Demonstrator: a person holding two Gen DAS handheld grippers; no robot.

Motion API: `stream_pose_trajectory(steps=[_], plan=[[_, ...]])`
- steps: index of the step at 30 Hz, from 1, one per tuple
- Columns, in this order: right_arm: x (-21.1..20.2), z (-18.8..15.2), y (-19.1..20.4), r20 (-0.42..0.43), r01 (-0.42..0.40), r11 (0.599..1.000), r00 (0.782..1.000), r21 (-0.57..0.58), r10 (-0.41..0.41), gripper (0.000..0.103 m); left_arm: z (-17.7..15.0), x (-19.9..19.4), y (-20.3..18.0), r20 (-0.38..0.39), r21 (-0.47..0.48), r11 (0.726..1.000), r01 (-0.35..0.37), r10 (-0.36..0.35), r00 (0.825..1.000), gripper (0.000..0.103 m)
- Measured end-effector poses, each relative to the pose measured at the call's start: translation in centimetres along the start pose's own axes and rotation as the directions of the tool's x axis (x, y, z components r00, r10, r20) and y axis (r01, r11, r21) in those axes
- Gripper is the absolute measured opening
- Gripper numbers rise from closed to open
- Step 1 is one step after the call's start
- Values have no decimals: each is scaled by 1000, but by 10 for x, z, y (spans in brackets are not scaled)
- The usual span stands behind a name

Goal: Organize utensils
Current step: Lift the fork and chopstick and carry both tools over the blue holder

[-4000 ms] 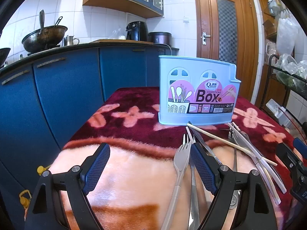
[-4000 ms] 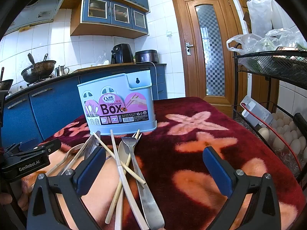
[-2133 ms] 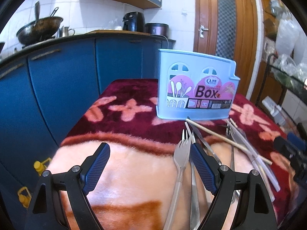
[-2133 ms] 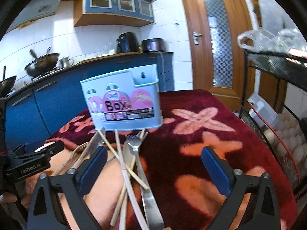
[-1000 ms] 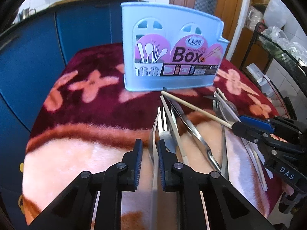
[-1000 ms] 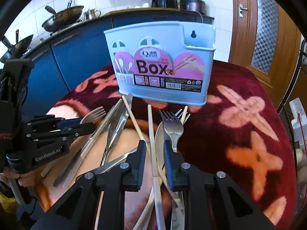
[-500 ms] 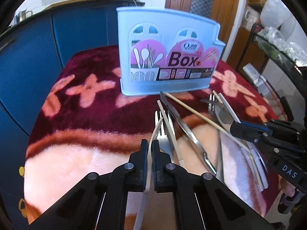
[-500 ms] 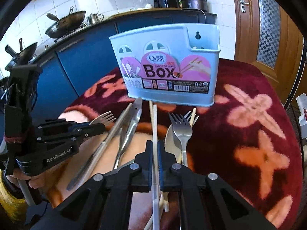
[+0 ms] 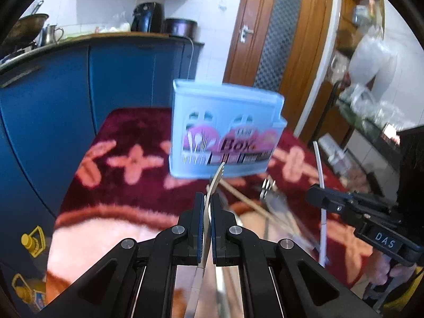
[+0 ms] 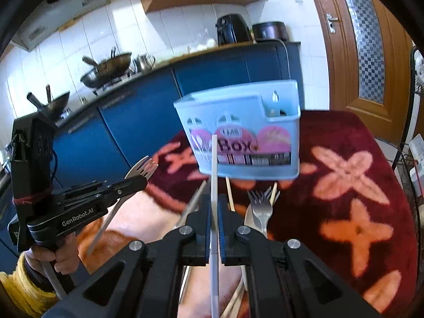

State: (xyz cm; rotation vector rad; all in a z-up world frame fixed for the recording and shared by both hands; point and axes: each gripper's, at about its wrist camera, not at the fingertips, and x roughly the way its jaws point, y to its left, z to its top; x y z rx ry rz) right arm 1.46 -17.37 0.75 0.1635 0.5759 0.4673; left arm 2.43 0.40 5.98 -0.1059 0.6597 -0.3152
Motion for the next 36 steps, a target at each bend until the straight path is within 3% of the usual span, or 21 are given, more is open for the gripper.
stream_pose_trajectory(steps=[6, 18, 26, 36], plan=[[-15, 21, -5, 76, -1, 1000, 997, 11, 0, 6, 24, -13, 0, 90, -42, 998, 47, -43, 995, 4], [-29, 76, -16, 202, 41, 999, 978, 8, -41, 6, 76, -5, 3, 174, -87, 992, 96, -80, 981, 4], [-23, 115, -22, 248, 78, 997, 966, -5, -74, 6, 130, 9, 4, 252, -113, 978, 176, -143, 957, 4], [-4, 144, -38, 279, 148, 988, 951, -32, -134, 6, 178, 43, 0, 348, -97, 956, 278, -229, 909, 4]])
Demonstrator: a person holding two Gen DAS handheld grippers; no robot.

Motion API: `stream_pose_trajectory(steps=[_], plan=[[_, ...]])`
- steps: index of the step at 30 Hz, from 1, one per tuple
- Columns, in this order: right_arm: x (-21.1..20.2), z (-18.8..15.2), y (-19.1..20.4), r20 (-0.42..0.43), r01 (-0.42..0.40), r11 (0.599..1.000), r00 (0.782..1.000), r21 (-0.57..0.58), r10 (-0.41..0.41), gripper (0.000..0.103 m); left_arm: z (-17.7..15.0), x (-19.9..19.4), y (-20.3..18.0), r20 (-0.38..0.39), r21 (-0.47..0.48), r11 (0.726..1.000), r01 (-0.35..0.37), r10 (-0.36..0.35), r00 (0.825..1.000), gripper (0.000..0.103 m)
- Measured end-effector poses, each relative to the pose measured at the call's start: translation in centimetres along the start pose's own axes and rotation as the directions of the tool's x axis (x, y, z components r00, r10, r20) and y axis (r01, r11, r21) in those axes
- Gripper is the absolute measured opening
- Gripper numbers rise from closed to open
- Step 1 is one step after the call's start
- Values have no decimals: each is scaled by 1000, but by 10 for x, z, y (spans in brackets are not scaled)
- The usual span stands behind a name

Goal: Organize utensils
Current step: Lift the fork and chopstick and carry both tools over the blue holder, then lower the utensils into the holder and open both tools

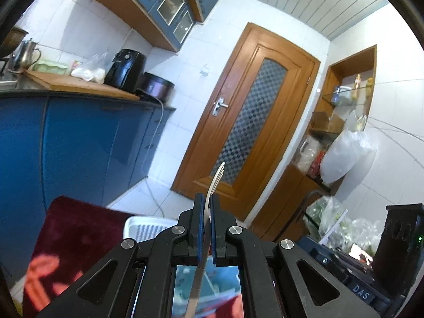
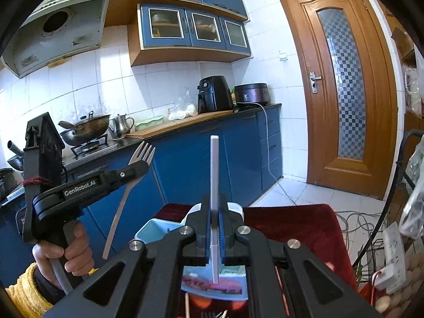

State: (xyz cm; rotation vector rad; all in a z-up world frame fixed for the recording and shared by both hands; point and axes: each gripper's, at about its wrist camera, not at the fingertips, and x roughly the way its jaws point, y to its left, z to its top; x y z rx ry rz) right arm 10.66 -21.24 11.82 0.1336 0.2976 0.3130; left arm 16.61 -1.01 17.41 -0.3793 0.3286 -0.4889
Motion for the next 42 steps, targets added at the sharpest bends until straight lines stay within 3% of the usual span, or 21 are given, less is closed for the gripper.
stream_pose_trajectory(steps=[8, 16, 25, 30, 42], plan=[[36, 3, -17, -5, 36, 999, 999, -7, -36, 6, 10, 46, 17, 85, -23, 1000, 6, -4, 996, 4], [62, -12, -22, -41, 48, 998, 998, -28, -49, 6, -12, 66, 36, 133, -40, 998, -48, 53, 990, 4], [71, -25, -17, -75, 41, 998, 996, -49, -45, 6, -35, 55, 43, 165, -2, 994, -109, 108, 980, 4], [73, -32, -16, -98, 38, 998, 994, -48, -42, 6, -47, 50, 57, 143, -41, 992, -122, 126, 982, 4], [77, -42, -17, -138, 35, 999, 990, -38, -40, 6, -42, 32, 51, 158, -14, 995, -95, 96, 983, 4]])
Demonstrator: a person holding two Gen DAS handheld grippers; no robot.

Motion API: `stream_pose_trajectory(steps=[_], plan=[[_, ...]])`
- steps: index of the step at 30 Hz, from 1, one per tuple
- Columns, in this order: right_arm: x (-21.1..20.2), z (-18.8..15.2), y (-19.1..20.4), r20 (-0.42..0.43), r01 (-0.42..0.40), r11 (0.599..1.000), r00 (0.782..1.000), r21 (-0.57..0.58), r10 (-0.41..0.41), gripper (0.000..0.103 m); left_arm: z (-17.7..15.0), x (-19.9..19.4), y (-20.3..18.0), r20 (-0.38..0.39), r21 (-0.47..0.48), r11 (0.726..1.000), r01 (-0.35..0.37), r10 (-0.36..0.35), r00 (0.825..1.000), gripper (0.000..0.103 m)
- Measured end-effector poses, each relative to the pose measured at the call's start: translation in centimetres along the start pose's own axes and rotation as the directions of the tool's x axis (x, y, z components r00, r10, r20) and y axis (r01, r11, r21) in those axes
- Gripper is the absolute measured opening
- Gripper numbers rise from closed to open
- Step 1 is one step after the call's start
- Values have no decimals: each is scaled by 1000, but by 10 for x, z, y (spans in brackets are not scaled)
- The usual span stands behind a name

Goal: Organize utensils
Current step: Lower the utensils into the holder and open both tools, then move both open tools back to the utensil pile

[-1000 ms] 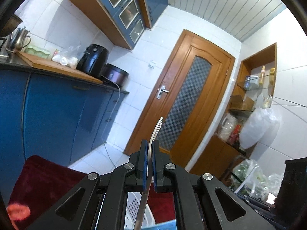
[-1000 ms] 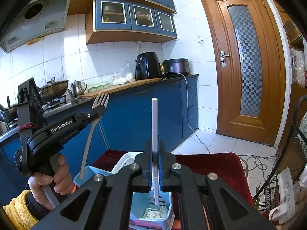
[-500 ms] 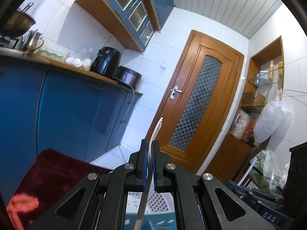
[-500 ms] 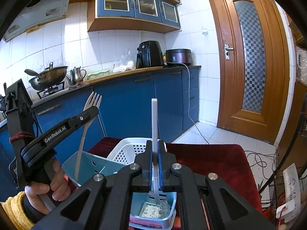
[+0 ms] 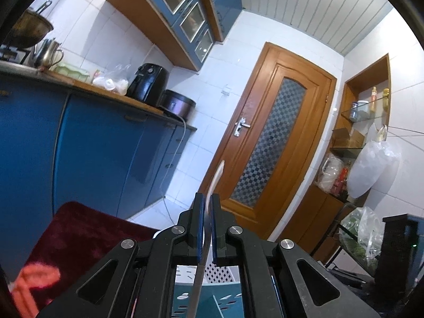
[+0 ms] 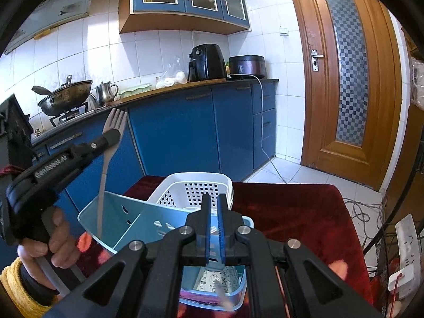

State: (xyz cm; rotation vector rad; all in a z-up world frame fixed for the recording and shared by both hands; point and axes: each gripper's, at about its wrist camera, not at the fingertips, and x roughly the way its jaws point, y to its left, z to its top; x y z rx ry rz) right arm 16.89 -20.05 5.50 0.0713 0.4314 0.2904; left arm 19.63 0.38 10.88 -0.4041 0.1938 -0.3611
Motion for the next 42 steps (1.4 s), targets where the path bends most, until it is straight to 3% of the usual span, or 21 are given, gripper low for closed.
stream_pose_trajectory(steps=[5, 14, 24, 27, 31, 39, 42], plan=[[-1, 0, 0, -2, -4, 1000, 1000, 3, 4, 6, 10, -12, -9, 37, 16, 1000, 23, -23, 999, 4], [0, -2, 0, -28, -23, 1000, 999, 7, 23, 8, 0, -12, -13, -22, 61, 998, -22, 24, 999, 4], [-4, -5, 1, -36, -41, 998, 998, 42, 42, 37, -24, -15, -6, -125, 116, 990, -76, 91, 988, 5], [-8, -4, -1, -26, -53, 996, 998, 65, 55, 41, -28, -17, -6, -153, 141, 986, -90, 112, 982, 13], [-14, -2, -1, -11, -54, 995, 998, 80, 55, 45, -32, -25, -7, -157, 172, 979, -108, 136, 978, 40], [-40, 3, -5, 27, -42, 995, 999, 93, 40, 51, -28, -40, -8, -184, 186, 975, -122, 156, 970, 41], [-52, 4, -8, 37, -33, 995, 999, 95, 29, 52, -25, -48, -11, -193, 202, 971, -125, 164, 967, 46]])
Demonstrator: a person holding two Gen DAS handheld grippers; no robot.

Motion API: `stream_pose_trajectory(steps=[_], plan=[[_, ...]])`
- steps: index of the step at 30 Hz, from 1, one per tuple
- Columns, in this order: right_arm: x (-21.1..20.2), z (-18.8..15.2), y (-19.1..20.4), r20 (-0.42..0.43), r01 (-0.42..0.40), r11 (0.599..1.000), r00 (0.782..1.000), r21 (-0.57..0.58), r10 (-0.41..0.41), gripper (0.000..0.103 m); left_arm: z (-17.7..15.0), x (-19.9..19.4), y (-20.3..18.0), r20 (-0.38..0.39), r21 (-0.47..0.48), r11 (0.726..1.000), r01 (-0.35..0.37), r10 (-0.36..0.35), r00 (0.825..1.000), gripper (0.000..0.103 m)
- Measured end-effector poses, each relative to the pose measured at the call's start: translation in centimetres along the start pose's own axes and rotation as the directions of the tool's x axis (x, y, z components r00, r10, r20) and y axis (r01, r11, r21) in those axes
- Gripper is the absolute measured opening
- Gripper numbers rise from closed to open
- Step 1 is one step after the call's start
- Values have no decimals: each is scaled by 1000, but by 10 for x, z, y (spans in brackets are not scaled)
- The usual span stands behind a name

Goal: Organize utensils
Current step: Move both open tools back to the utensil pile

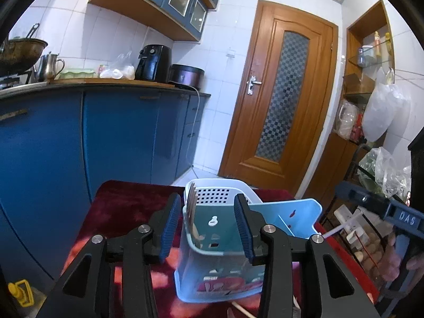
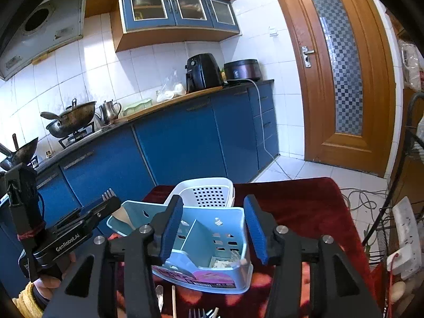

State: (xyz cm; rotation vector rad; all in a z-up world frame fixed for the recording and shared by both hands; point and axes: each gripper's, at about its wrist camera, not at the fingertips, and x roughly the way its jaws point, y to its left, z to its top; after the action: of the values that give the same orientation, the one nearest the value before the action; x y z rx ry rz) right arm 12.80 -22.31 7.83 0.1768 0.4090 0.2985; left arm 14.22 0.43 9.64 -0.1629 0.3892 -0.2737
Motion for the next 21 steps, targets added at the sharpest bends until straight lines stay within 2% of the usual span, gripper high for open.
stream_pose_trajectory(steps=[13, 21], plan=[[-33, -22, 8, -65, 30, 999, 997, -34, -32, 52, -10, -34, -11, -108, 85, 995, -52, 61, 992, 51], [-39, -55, 12, -148, 31, 998, 988, -47, -37, 52, -34, -45, -10, -214, 80, 995, -54, 70, 974, 52]])
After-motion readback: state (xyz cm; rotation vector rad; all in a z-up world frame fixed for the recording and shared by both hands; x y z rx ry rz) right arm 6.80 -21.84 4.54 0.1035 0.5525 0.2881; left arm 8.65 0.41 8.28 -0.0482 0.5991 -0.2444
